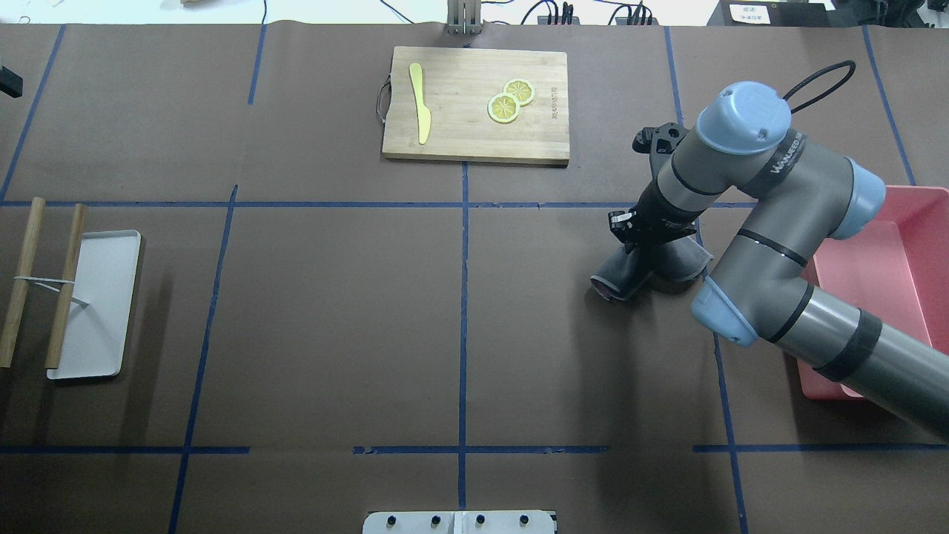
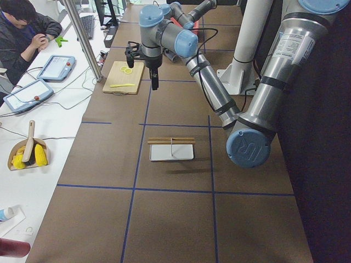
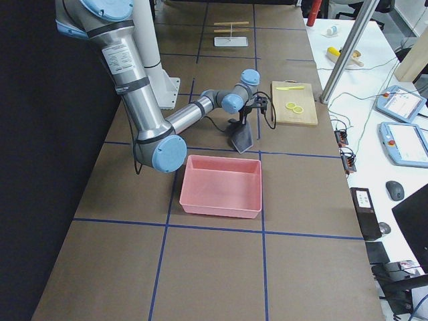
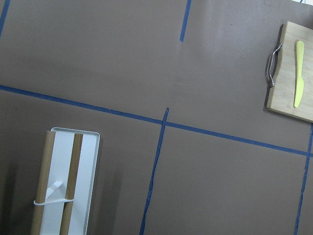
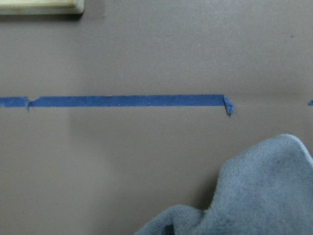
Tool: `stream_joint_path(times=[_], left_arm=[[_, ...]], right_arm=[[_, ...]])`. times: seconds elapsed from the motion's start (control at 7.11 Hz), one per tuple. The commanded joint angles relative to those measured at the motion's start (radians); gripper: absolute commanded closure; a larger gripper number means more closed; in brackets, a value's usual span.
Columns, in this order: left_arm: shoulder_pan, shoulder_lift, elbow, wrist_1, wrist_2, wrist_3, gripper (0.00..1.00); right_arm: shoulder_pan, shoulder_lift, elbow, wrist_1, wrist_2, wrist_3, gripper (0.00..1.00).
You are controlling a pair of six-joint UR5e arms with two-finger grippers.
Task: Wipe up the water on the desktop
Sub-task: 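Wipe the cloth across the table surface with the right gripper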
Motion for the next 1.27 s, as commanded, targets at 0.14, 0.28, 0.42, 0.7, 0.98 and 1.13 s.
stream_joint_path(times=[0.14,0.28,0.42,0.7,0.98,1.13], left_arm=[[0.000,0.006,0.009,0.000,0.000,0.010,0.00],[0.000,0.006,0.010,-0.002,0.000,0.010,0.00],[0.000,0.006,0.010,-0.002,0.000,0.011,0.00],[0.000,0.006,0.012,-0.002,0.002,0.013,0.00],[0.000,0.024,0.009,-0.003,0.000,0.024,0.00],[0.000,0.036,0.009,-0.003,0.000,0.049,0.00]], right_arm=[[-0.096,0.010,-0.002,-0.002,0.000,0.056,1.00],[-0.141,0.014,0.015,0.005,0.003,0.126,1.00],[-0.194,0.014,0.064,0.006,0.003,0.194,1.00],[-0.283,0.016,0.164,0.006,-0.003,0.330,1.00],[-0.327,0.025,0.178,0.007,-0.021,0.366,0.99],[-0.318,0.024,0.218,0.006,-0.034,0.364,0.99]])
